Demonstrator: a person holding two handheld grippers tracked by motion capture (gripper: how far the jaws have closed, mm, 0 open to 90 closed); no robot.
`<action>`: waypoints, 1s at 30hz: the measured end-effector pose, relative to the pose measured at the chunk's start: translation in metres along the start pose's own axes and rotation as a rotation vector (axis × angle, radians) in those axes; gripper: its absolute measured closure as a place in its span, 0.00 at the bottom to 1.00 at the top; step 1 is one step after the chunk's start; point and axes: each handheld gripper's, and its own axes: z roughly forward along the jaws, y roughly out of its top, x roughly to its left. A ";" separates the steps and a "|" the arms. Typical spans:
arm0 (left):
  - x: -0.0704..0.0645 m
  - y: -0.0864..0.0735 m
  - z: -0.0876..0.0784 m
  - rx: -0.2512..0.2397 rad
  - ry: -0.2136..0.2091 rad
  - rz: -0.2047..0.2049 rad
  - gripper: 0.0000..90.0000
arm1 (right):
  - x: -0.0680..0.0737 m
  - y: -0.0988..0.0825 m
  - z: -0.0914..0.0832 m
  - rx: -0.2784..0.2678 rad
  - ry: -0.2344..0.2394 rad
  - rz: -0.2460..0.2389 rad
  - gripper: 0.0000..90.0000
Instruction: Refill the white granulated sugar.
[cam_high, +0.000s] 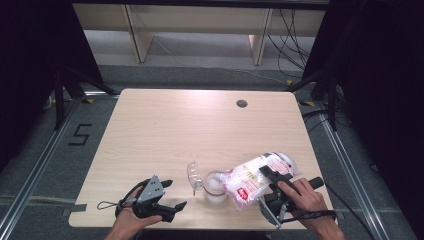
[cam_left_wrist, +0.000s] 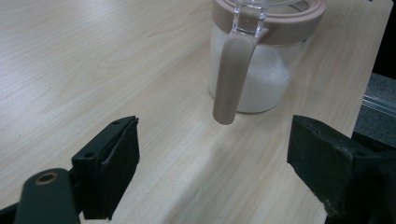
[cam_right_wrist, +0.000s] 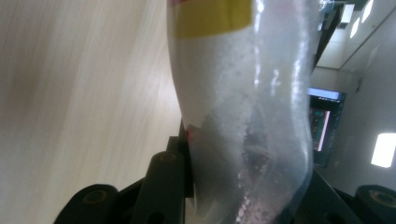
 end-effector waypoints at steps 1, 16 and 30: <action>-0.001 0.000 0.000 0.001 0.002 -0.003 0.18 | 0.003 0.000 0.001 -0.008 0.007 0.060 0.82; 0.000 0.000 -0.001 0.002 0.007 -0.002 0.18 | 0.010 -0.019 0.011 -0.097 0.045 0.403 0.84; -0.001 -0.001 0.000 -0.003 -0.001 -0.004 0.18 | 0.016 -0.031 0.028 -0.171 0.082 0.671 0.87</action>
